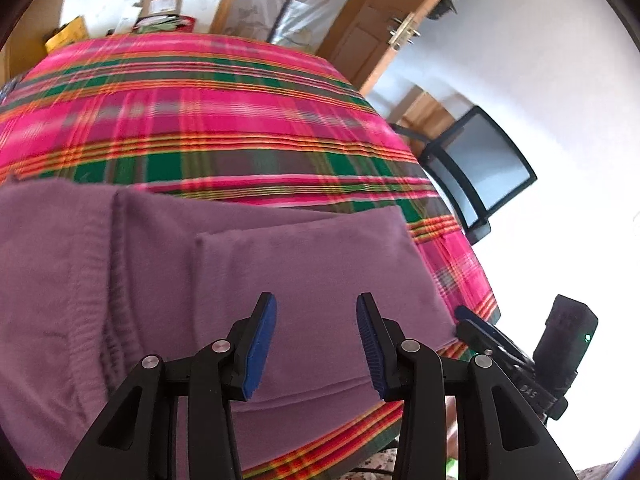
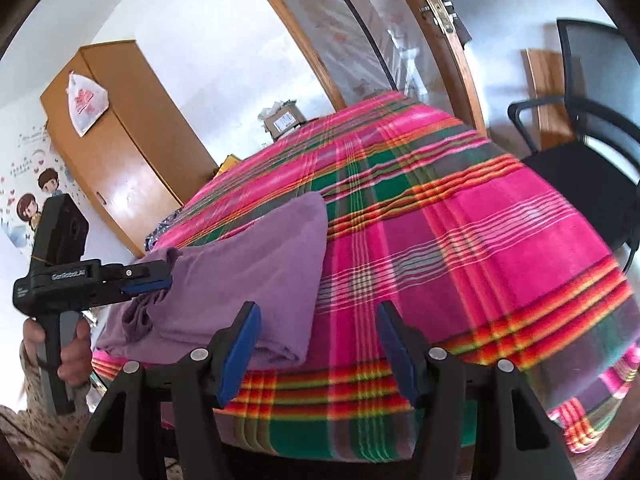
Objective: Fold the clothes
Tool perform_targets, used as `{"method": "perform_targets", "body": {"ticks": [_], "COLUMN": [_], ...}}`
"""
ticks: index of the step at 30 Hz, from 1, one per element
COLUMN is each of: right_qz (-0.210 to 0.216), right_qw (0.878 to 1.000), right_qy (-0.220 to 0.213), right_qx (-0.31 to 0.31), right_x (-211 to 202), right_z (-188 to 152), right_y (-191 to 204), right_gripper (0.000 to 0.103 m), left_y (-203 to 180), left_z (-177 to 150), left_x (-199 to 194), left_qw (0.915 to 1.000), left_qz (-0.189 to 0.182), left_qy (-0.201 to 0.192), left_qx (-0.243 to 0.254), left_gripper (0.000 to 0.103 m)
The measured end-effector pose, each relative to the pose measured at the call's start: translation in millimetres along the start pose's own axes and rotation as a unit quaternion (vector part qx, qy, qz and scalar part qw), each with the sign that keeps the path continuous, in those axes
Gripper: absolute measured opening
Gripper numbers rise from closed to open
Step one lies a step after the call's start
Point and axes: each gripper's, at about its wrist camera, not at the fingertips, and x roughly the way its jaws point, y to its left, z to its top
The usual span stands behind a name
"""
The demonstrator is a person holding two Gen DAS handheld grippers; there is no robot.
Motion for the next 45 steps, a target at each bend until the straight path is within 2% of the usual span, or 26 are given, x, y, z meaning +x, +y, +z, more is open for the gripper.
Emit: {"method": "perform_targets", "body": {"ticks": [10,17,19,21,24,34,39,45], "right_qz": [0.014,-0.008,-0.012,-0.018,-0.016,-0.023,-0.025,-0.024], "right_qw": [1.0,1.0,0.999,0.999,0.999,0.998,0.995,0.991], "right_qy": [0.013,0.012,0.014,0.013,0.017,0.01,-0.009,-0.027], "right_qx": [0.01,-0.017,-0.028,-0.036,-0.039,-0.065,-0.092,-0.132], "right_x": [21.0,25.1,26.5,27.2,27.5,25.1,17.2,10.9], "right_z": [3.7,2.2,1.0,-0.1,-1.7,1.4,0.3,1.7], "right_y": [3.9,13.8,17.4,20.0,21.3,31.5,44.6,65.7], "right_gripper": [0.052,0.044,0.038,0.036,0.027,0.015,0.014,0.013], "left_y": [-45.3,-61.4,-64.5,-66.3,-64.7,-62.3,-74.0,-88.6], "left_z": [29.6,38.2,38.7,39.1,38.7,40.9,48.6,56.5], "left_x": [35.0,63.4,73.1,80.3,85.0,83.8,74.3,63.8], "left_qw": [0.9975,0.9943,0.9928,0.9916,0.991,0.9906,0.9897,0.9895], "left_qz": [-0.018,-0.021,-0.026,-0.023,-0.02,-0.03,-0.035,-0.001], "left_qy": [0.058,0.095,0.109,0.12,0.126,0.132,0.137,0.137], "left_qx": [0.038,0.043,0.041,0.042,0.039,0.019,0.024,0.047], "left_gripper": [0.043,0.043,0.043,0.043,0.043,0.043,0.043,0.043]}}
